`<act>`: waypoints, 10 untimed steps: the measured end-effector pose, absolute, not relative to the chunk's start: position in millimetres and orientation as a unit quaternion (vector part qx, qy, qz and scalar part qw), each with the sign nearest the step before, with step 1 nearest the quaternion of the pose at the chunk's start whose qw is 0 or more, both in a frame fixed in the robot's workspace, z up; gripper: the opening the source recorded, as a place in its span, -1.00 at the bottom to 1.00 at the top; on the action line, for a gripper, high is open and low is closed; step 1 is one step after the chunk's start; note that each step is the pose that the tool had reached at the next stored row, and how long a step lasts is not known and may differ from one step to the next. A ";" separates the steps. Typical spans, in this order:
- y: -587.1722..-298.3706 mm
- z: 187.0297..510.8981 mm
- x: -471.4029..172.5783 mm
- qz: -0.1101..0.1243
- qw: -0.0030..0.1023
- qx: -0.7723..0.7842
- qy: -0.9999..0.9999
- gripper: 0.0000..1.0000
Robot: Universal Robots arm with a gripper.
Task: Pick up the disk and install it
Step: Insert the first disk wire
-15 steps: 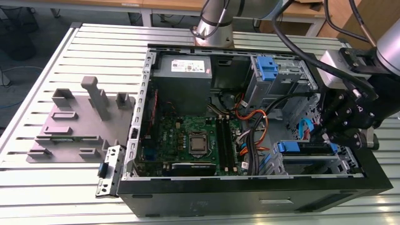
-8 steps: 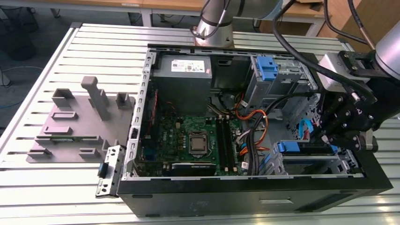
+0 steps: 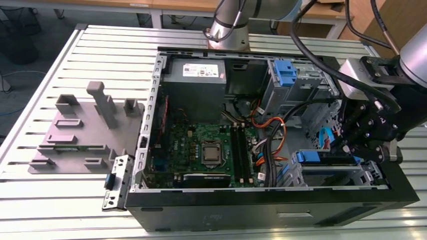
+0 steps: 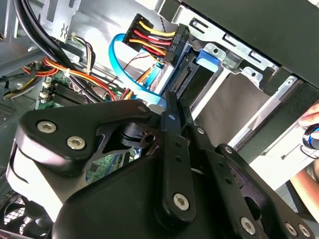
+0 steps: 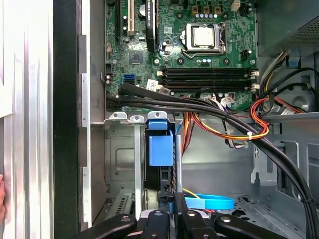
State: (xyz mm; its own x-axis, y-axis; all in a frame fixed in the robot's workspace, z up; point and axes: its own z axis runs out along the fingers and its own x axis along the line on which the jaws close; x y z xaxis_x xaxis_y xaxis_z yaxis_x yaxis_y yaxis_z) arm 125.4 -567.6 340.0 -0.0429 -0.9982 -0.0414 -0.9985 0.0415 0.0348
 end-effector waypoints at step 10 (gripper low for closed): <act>-567.6 337.2 125.4 0.027 0.003 -0.692 0.722 -0.68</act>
State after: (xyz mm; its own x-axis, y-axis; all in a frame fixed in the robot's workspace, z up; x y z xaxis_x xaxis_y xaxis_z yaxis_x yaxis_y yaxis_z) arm 125.4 -567.6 337.2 -0.0429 -0.9982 -0.0413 -0.9985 0.0415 0.0348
